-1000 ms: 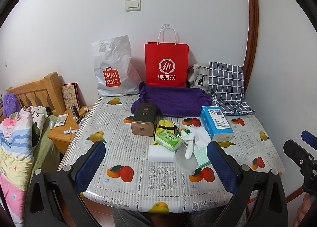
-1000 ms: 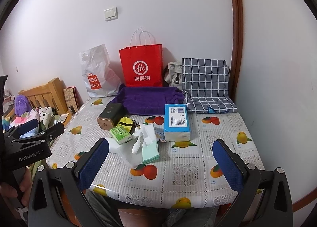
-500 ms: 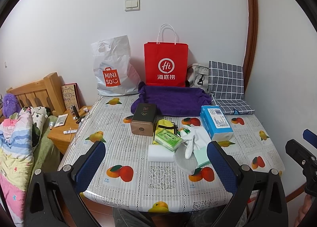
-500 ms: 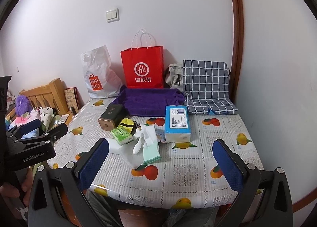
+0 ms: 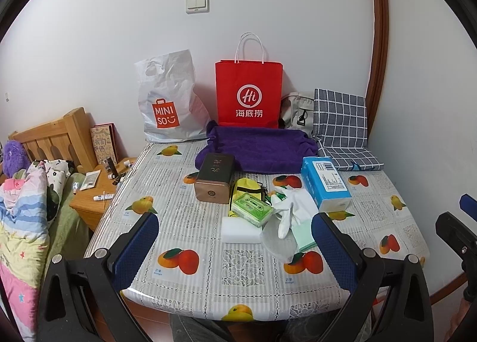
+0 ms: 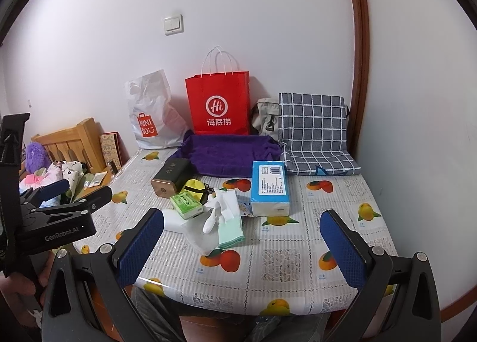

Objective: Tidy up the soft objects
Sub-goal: 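Grasp the white glove with the right tool while the left tool grasps the green tissue pack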

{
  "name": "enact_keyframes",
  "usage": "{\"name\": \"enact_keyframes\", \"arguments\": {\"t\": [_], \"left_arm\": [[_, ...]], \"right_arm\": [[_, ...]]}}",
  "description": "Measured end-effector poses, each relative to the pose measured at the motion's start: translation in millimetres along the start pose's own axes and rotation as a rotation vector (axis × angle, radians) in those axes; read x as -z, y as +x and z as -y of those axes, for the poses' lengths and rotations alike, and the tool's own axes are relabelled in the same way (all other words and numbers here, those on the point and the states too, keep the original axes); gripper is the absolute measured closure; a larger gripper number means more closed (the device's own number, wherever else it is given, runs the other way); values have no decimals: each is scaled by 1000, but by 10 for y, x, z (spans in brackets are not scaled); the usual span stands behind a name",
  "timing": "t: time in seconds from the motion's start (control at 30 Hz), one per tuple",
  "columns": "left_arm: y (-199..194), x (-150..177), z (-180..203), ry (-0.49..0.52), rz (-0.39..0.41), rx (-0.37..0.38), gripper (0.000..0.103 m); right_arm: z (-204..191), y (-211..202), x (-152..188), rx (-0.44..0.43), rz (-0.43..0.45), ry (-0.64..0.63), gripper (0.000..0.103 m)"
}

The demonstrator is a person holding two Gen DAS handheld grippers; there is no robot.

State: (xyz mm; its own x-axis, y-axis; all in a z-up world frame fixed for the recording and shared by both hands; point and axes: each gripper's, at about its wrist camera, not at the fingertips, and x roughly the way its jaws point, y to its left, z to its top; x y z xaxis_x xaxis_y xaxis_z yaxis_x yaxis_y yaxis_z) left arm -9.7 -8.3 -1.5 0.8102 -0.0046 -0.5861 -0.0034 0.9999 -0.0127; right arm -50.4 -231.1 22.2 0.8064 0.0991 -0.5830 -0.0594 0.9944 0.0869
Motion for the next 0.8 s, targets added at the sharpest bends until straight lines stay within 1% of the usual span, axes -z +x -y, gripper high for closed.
{"name": "enact_keyframes", "arguments": {"t": [0.1,0.2,0.37,0.5,0.6,0.67,0.8], "left_arm": [[104,48,-79,-13,-14,-5,0],[258,70,-150,-23,-37,-10,0],[652,148,-242,-32,-109,-12,0],[971,233,-274,-37,-176,-21,0],[1214,309,-317,-55,-221,-19,0],[1361,364,-347,-70,-248,-10,0],[1595,453,-368,-84,-287,4,0]], "right_arm": [[17,46,12,-3,-11,3,0],[78,211,31,0,-37,13,0],[177,630,121,15,-106,23,0],[194,1022,268,-16,-167,-6,1],[175,1310,386,-32,-200,-40,4],[157,1530,460,-64,-233,-50,10],[106,1956,569,-108,-304,-47,17]]}}
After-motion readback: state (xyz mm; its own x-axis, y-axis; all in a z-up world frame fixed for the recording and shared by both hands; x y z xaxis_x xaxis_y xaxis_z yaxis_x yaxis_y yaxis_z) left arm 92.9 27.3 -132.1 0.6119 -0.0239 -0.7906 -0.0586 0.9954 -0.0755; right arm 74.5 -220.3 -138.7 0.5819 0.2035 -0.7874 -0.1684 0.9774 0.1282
